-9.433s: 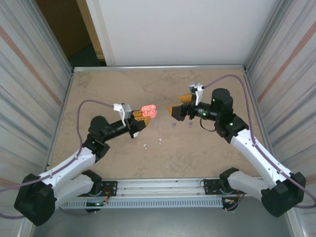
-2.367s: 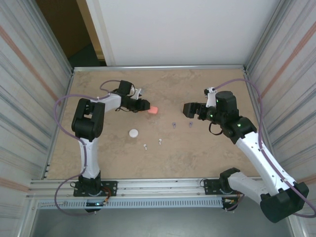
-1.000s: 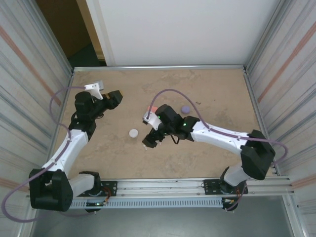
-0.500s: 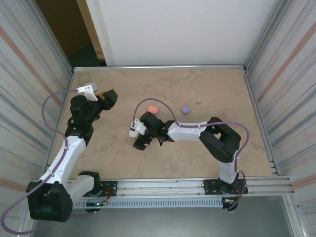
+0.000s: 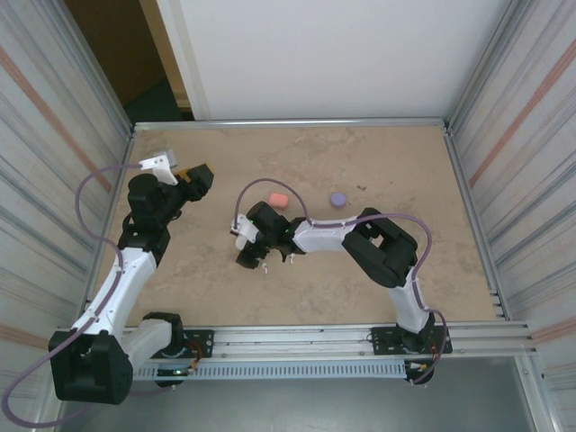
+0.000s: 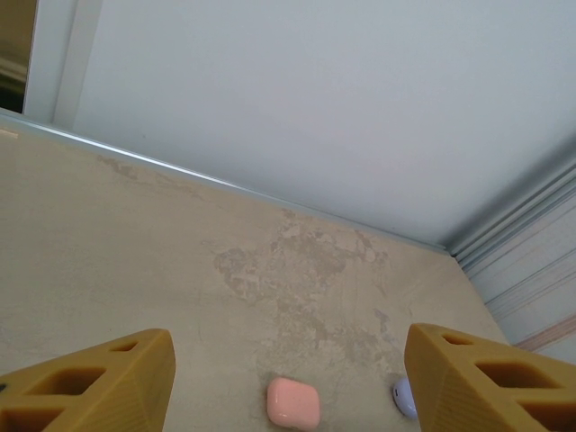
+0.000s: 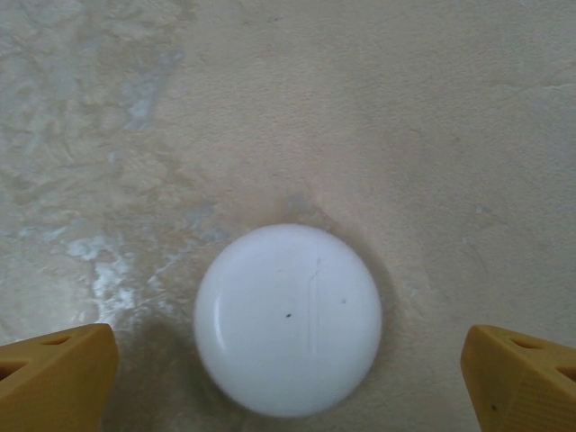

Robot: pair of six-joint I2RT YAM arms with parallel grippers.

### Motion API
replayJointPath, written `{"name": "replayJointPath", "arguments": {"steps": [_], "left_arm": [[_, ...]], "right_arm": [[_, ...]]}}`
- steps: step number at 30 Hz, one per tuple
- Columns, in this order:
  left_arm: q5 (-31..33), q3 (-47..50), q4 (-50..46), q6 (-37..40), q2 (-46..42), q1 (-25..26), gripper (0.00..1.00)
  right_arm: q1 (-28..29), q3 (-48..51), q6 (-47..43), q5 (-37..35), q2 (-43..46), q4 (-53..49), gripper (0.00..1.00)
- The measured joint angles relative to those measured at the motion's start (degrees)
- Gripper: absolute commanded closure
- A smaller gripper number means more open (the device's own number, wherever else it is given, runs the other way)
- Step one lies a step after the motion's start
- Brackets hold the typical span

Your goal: Insert wireless bluetooth earbuds into charging case

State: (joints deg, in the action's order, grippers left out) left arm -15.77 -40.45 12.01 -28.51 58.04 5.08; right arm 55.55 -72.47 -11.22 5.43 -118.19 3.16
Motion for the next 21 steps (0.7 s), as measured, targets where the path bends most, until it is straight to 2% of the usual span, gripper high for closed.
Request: {"name": "replayJointPath", "arguments": {"steps": [11,17,21], "left_arm": [[0.0,0.0,-0.1,0.0,0.3,-0.3,0.32],[0.0,0.0,-0.2,0.0,0.3,-0.6,0.32],[0.0,0.0,-0.2,0.0,0.3,-0.6,0.32]], "right_arm": [[-0.9,-1.0,0.0,1.3,-1.7,0.3,0.21],[-0.8,-1.6,-0.5,2.6,-2.2,0.3,0.32],[-0.7,-1.6,-1.4,3.3,-2.3,0.5,0.45]]}}
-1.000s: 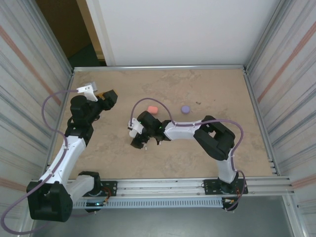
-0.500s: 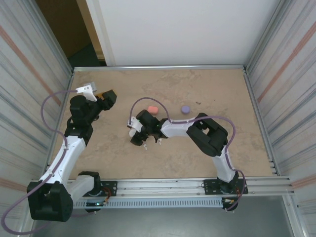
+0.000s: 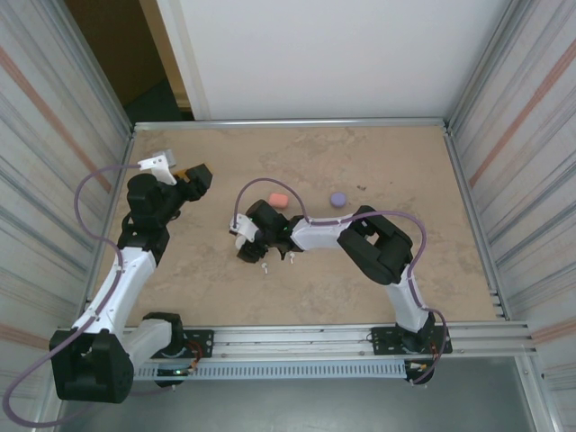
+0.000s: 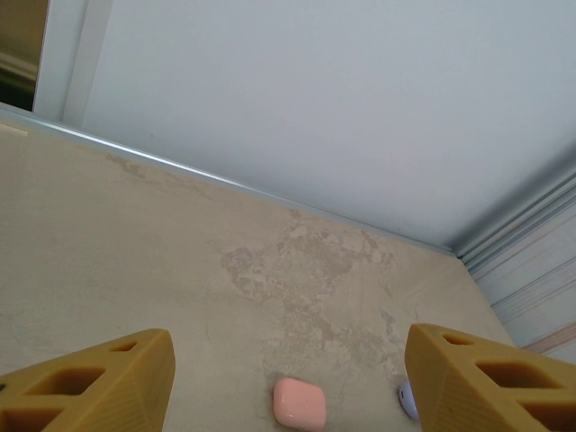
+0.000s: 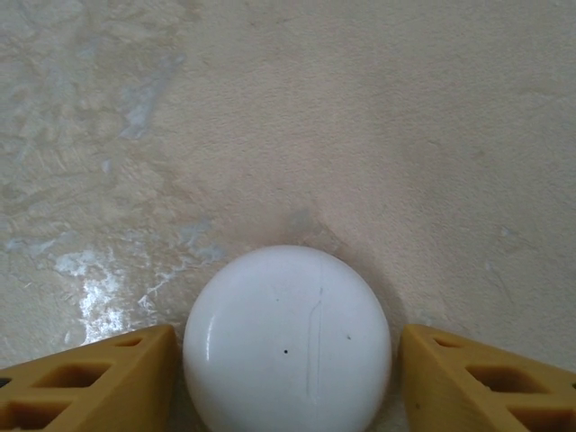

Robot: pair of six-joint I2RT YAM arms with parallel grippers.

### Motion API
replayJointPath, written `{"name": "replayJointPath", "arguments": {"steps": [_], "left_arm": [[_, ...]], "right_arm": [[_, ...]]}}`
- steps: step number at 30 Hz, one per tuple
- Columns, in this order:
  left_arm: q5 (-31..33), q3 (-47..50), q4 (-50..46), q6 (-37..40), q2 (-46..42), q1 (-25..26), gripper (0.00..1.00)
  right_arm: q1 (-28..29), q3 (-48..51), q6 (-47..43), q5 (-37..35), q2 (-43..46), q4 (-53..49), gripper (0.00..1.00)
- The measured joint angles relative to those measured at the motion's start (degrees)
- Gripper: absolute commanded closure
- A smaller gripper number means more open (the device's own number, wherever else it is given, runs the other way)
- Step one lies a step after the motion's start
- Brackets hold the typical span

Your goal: Insert wireless bluetooth earbuds into charging case

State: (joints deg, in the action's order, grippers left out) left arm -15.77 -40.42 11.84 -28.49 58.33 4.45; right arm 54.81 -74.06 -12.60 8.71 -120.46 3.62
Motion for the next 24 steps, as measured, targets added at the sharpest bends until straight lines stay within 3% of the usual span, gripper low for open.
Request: {"name": "replayJointPath", "arguments": {"steps": [4,13,24], "left_arm": [[0.0,0.0,0.0,0.0,0.0,0.0,0.32],[-0.1,0.0,0.0,0.0,0.0,0.0,0.31],[-7.3,-1.7,-2.3,1.5,0.2,0.0,0.3]], "right_arm": [[0.0,0.0,-0.2,-0.1,-0.1,0.8,0.51],[-0.2,4.0,-0.6,-1.4,2.2,4.3,0.53],[-2.2,14.8,-6.2,-4.9,21.7,6.0,0.53]]}}
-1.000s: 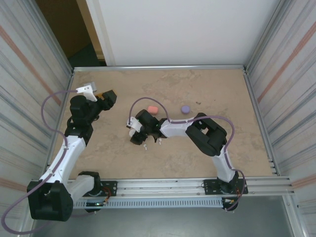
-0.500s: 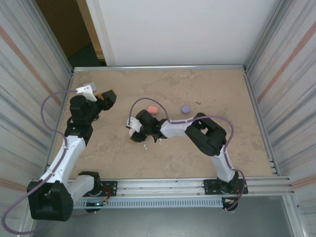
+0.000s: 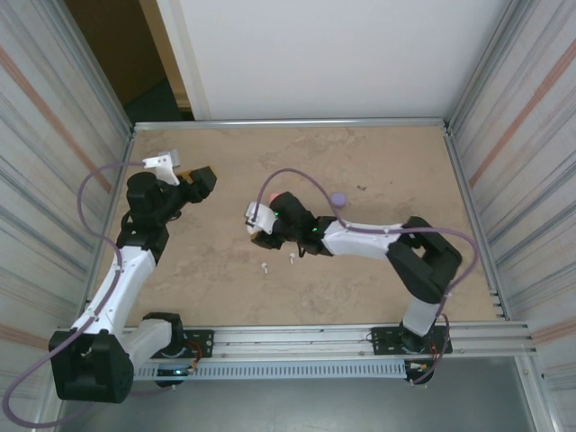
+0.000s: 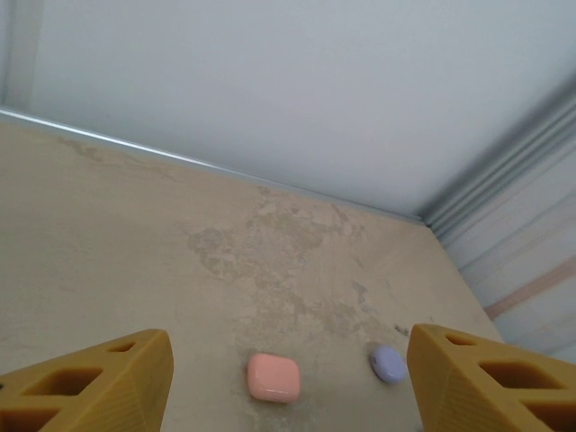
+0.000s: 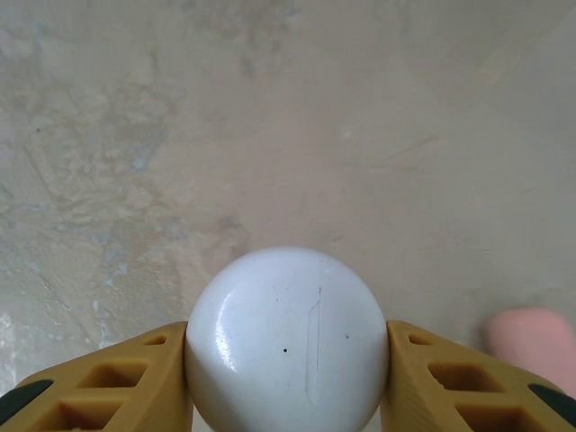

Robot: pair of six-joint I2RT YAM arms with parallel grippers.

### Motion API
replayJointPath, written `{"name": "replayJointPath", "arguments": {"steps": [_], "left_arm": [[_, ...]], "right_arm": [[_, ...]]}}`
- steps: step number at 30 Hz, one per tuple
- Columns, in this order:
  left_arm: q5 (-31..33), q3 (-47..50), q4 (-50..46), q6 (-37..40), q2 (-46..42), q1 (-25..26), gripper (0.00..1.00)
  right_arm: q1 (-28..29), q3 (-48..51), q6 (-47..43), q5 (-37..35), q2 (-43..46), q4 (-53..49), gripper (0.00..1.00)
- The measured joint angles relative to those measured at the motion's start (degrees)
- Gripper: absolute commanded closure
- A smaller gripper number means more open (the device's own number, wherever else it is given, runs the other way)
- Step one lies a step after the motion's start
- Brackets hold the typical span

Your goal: Insert wireless bluetooth earbuds into charging case

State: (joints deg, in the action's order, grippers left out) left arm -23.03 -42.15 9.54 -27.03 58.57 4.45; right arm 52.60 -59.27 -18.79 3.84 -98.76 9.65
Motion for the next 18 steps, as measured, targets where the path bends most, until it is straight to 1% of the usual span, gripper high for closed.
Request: {"name": "replayJointPath", "arguments": {"steps": [3,6,10,13,18], "left_arm": [[-4.7,-2.2,-0.2,0.0,1.2,0.0,0.31],[-11.1,-4.7,0.2,0.0,3.1,0.0,0.32],[-17.7,-6.2,1.4,0.0,5.4,0.6,0.3],[-21.7,-7.6,1.8,0.0,7.4,2.5,0.27],[-28.2,-11.7,1.9,1.0,11.7,7.0,0.26]], "right_arm": [[-1.3,2.8,-1.9,-1.2,6.2,0.3,0.53],[-2.5,5.3,-4.4,-2.4,11.9,0.4,0.53],[-4.3,7.7,-7.6,-4.3,18.1,0.4,0.53],[-5.6,9.1,-9.7,-5.5,22.2,0.3,0.53],[-7.1,9.3,-13.0,-6.5,27.7,-0.8,0.53]]}}
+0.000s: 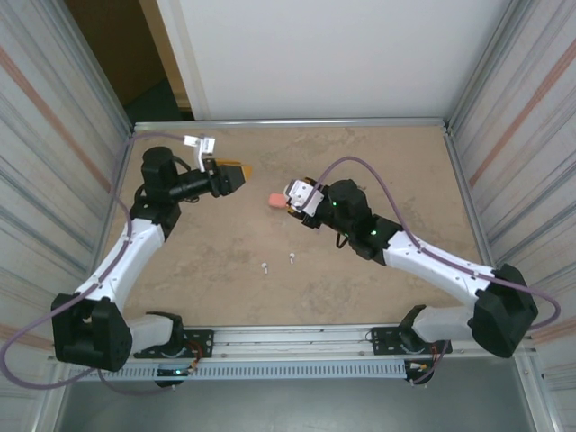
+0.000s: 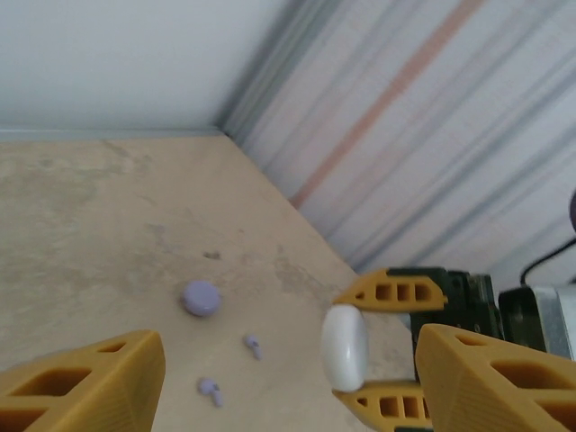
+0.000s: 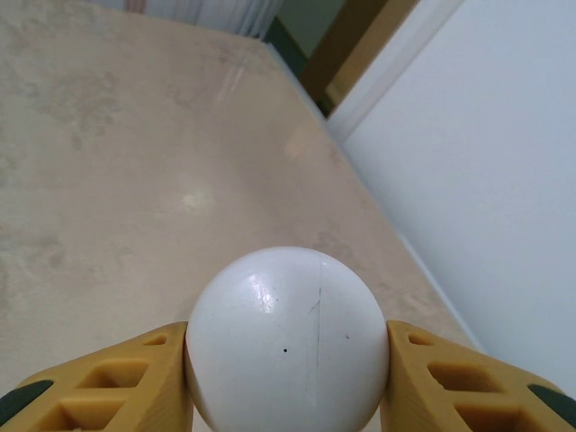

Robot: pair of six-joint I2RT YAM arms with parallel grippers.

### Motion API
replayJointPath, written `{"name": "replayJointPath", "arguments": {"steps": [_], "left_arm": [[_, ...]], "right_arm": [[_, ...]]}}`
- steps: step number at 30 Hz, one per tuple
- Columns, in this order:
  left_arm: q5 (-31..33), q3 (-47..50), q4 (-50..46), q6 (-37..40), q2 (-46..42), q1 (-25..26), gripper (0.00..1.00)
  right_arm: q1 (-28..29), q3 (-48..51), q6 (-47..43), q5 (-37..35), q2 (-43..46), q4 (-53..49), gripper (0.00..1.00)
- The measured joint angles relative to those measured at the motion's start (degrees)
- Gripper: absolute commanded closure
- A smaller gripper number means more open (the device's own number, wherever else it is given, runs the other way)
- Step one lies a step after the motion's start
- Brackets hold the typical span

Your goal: Insert wireless bluetooth earbuds into charging case

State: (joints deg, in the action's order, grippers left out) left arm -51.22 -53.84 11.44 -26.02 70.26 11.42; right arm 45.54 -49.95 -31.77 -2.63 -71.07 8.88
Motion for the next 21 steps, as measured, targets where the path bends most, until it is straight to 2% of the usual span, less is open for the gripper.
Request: {"name": "replayJointPath", "arguments": {"steps": [11,21], "left_arm": [[-10.6,-5.8,1.1,0.7,9.2,6.9,0.24],[-13.3,-7.9,4.3,0.4,12.0,10.1,0.25]], "right_arm": [[-1.7,0.0,-5.0,-0.4,7.4,-3.2,0.53],[-2.2,0.0,-6.4,-0.4,9.0,-4.2,0.53]]}}
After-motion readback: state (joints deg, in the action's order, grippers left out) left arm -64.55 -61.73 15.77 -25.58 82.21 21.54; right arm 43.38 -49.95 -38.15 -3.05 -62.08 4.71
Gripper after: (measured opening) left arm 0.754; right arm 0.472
